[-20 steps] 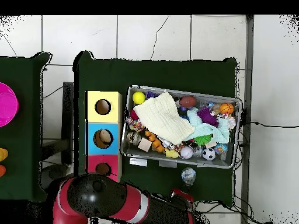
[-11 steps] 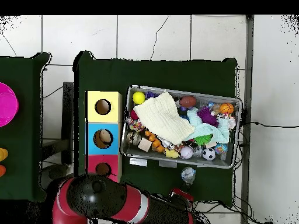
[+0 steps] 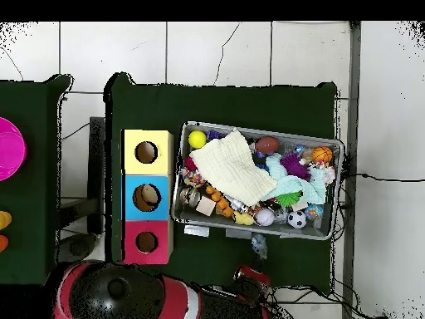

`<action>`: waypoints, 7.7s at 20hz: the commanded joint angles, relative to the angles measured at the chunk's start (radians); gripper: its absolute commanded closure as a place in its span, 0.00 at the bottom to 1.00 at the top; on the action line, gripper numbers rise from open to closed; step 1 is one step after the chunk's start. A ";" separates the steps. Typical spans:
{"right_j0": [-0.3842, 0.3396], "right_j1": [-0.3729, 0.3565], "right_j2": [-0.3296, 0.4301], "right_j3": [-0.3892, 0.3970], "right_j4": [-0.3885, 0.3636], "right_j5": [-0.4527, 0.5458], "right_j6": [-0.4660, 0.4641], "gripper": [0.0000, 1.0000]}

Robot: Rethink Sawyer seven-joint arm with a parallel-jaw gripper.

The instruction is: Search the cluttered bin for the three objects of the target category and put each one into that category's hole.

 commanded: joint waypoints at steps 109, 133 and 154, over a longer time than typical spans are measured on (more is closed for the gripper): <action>-0.146 0.008 0.273 -0.187 -0.134 -0.018 0.048 1.00; -0.164 -0.425 0.341 -0.233 -0.458 0.530 0.033 1.00; -0.154 -0.313 0.322 -0.227 -0.328 0.441 0.058 1.00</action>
